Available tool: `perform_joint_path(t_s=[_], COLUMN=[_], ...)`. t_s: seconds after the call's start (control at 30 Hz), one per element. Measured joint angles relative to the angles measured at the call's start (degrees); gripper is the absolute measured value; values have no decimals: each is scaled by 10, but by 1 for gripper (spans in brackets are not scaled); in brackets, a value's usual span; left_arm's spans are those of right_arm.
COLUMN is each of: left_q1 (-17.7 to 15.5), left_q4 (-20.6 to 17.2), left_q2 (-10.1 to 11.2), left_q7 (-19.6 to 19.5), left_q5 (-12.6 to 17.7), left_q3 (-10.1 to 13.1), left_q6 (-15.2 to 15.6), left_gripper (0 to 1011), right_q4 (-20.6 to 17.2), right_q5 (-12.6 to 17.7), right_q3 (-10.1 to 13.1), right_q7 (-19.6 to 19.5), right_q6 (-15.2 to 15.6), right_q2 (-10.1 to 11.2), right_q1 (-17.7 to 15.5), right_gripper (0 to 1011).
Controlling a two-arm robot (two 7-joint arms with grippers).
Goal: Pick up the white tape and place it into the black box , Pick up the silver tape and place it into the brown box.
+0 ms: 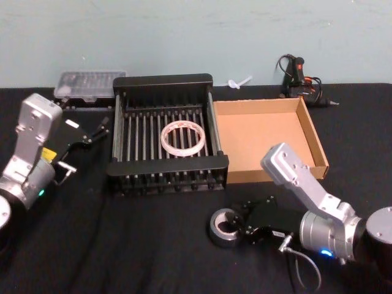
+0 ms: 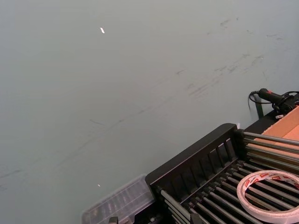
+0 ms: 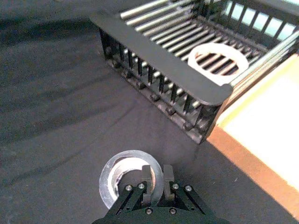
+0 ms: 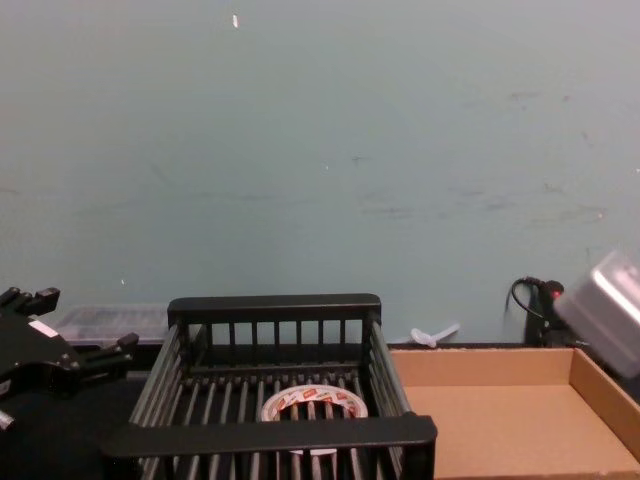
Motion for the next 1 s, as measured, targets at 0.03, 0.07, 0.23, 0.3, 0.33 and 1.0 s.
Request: perform_joint_path(t_s=[0.03, 0.07, 0.23, 0.3, 0.33, 1.0], left_q1=[0, 0, 0, 0, 0, 0], left_q4=[0, 0, 0, 0, 0, 0], left_q2=[0, 0, 0, 0, 0, 0], left_q7=[0, 0, 0, 0, 0, 0], left_q5=[0, 0, 0, 0, 0, 0], left_q3=[0, 0, 0, 0, 0, 0], left_q6=[0, 0, 0, 0, 0, 0], left_gripper=[1001, 1001, 1001, 1001, 1001, 1001], right_q4=[-3, -4, -18, -25, -28, -37], right_q5=[3, 5, 18, 25, 27, 58], right_q3=[3, 4, 18, 27, 30, 98], right_q7=[2, 3, 5, 3, 2, -68], right_q6=[-6, -8, -24, -30, -31, -51], right_q2=[3, 5, 20, 26, 28, 17], right_q1=[0, -1, -6, -10, -11, -4], right_gripper=[158, 158, 158, 158, 158, 158])
